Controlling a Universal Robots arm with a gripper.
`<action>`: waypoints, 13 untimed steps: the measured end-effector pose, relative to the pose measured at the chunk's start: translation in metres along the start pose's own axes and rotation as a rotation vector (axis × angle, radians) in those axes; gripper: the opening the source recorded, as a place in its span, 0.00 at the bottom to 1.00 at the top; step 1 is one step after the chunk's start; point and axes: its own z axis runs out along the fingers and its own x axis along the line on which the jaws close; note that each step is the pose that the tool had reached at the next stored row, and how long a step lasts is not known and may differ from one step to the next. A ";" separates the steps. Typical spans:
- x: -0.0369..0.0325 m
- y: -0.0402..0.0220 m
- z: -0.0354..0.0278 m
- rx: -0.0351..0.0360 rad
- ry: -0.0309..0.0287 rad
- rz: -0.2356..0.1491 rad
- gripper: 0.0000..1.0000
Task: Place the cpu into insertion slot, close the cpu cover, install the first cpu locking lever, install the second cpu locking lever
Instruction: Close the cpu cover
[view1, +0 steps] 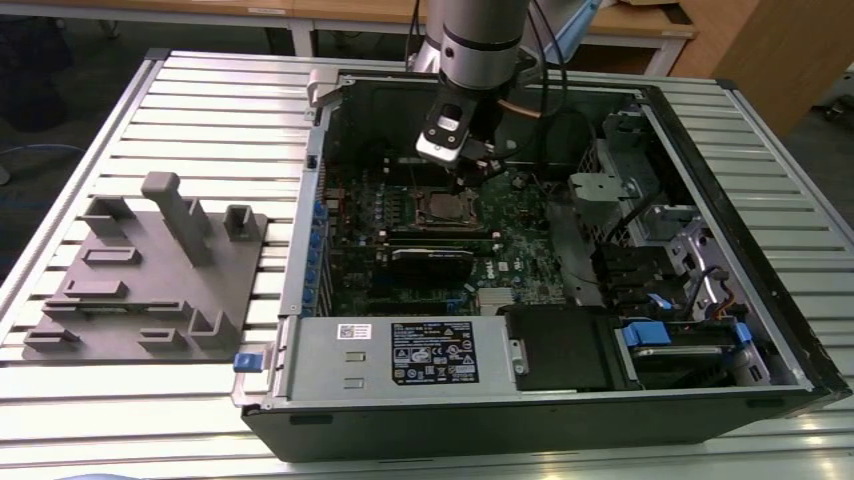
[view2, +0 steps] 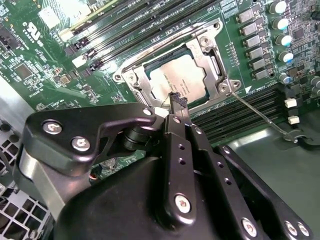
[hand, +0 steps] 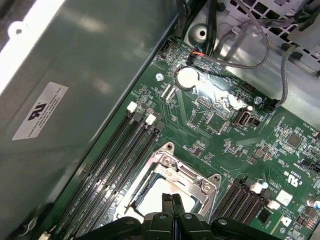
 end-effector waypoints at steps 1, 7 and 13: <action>0.0000 0.0000 0.0000 0.0001 0.0001 -0.004 0.10; 0.0000 0.0000 0.0001 0.0003 0.0009 -0.027 0.10; 0.0000 0.0000 0.0001 0.0006 0.0015 -0.048 0.10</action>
